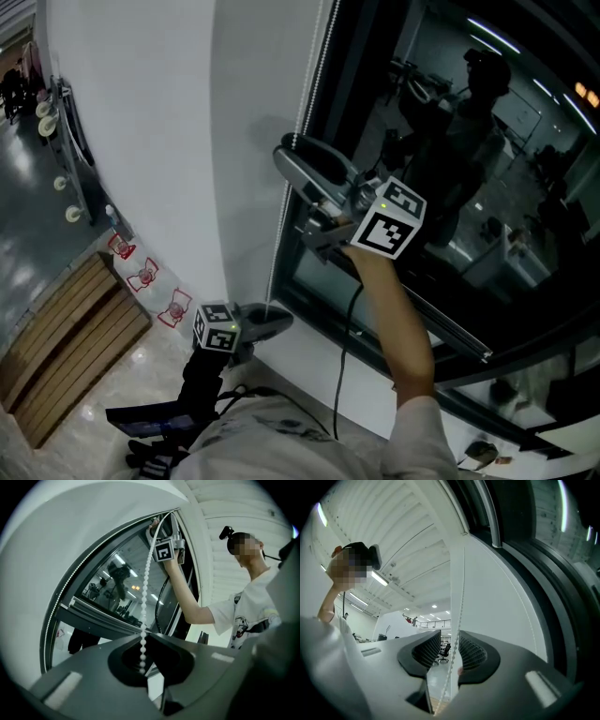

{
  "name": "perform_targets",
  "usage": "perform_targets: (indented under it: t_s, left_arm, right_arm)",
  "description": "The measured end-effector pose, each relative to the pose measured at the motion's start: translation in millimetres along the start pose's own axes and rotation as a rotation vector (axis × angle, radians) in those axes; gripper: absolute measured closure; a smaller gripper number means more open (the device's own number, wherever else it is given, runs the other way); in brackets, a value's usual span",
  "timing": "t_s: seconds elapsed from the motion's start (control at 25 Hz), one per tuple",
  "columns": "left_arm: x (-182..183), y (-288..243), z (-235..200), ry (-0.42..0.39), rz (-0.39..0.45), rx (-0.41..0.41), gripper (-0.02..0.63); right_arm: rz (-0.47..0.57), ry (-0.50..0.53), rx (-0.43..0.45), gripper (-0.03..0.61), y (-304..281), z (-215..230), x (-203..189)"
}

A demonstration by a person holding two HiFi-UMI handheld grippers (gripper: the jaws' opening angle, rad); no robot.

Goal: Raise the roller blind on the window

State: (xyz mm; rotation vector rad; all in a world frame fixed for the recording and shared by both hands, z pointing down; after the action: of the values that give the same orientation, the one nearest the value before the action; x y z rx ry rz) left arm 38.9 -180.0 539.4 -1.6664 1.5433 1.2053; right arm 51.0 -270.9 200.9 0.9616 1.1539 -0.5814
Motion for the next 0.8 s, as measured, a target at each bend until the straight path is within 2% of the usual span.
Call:
perform_targets:
  t_s: [0.12, 0.28, 0.44, 0.6, 0.8]
  left_arm:
    - [0.0, 0.3, -0.1, 0.001, 0.003, 0.0, 0.615]
    - [-0.8, 1.3, 0.5, 0.004, 0.009, 0.004, 0.615]
    - [-2.6, 0.2, 0.2, 0.004, 0.009, 0.001, 0.615]
    - [-1.3, -1.2, 0.0, 0.003, 0.01, -0.003, 0.615]
    - [-1.3, -4.9, 1.2, 0.005, 0.008, -0.012, 0.615]
  right_arm:
    - [0.028, -0.026, -0.04, 0.56, 0.5, 2.3, 4.4]
    - [0.046, -0.102, -0.055, 0.563, 9.1, 3.6, 3.2]
    - [0.061, -0.086, -0.051, 0.565, 19.1, -5.7, 1.0]
    - [0.011, -0.046, -0.053, 0.565, 24.1, -15.5, -17.3]
    - [-0.044, -0.074, -0.081, 0.565, 37.9, -12.5, -51.8]
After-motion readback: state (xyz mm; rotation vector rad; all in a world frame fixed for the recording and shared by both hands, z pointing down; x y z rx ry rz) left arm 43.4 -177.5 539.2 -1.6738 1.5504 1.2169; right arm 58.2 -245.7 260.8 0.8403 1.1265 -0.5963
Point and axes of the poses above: the fingertips, and each gripper's own axes: y backward along the fingers, z to its right, x out of its top, the point moved 4 cm from there along y, backward along the fingers, and after that the axes turned 14 degrees about -x, right-handed, at the moved point
